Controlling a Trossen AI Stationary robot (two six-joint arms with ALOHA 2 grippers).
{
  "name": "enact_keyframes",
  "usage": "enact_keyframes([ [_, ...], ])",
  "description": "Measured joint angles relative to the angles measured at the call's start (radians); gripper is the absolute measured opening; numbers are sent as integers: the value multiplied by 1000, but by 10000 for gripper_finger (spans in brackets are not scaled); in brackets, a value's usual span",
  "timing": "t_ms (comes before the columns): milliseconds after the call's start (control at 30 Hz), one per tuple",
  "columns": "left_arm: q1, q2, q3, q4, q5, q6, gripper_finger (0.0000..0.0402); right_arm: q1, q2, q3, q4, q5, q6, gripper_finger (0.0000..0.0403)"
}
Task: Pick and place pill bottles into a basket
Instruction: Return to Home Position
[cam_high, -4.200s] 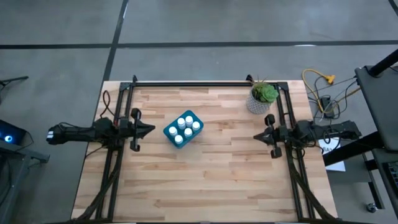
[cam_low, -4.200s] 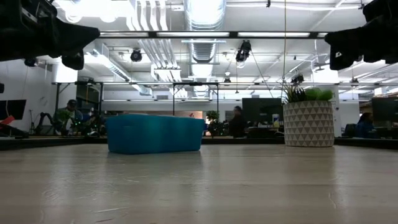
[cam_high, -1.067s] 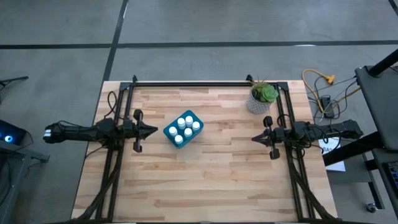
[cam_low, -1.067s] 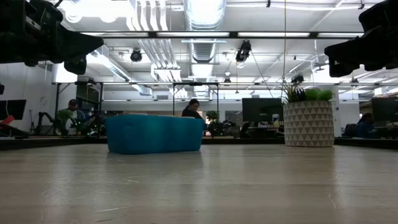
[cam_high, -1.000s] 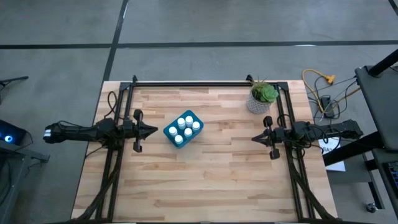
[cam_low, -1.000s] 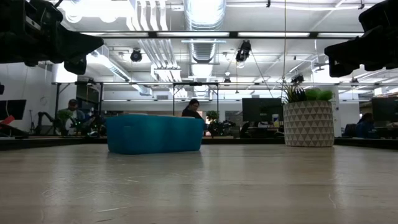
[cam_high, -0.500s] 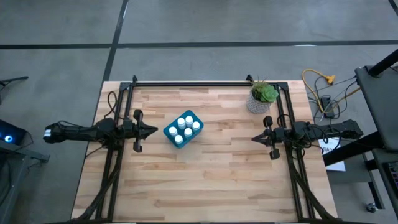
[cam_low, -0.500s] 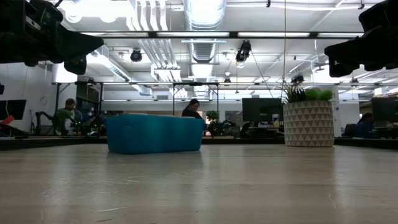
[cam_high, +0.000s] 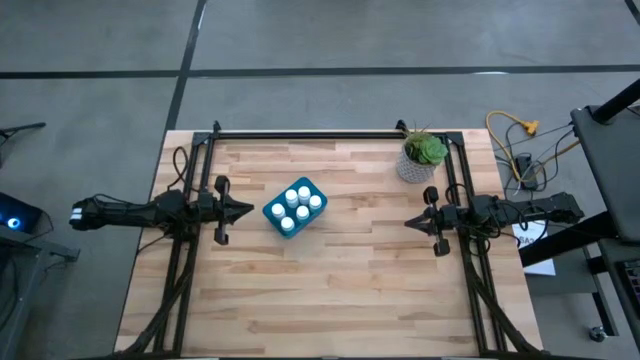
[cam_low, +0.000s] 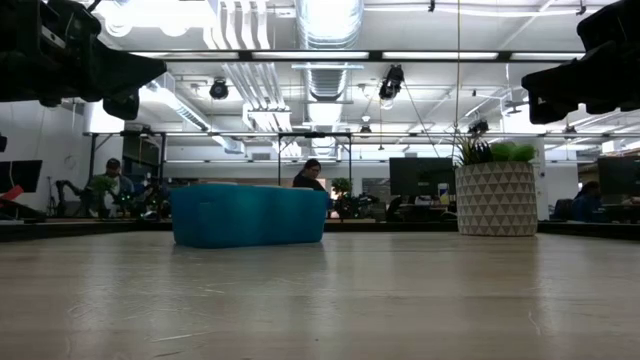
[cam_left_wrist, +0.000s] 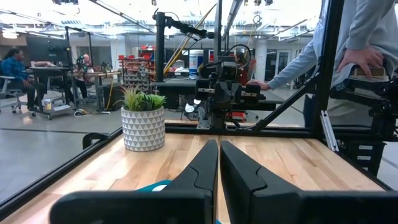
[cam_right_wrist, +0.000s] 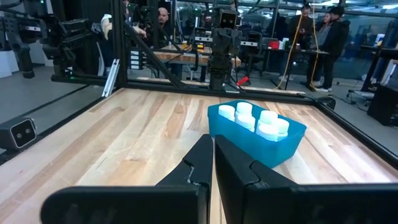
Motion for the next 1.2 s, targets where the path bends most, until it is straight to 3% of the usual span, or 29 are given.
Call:
enact_keyframes([
  [1200,0,1,0,0,0,0,0,0,0,0,0,0,-5,9],
])
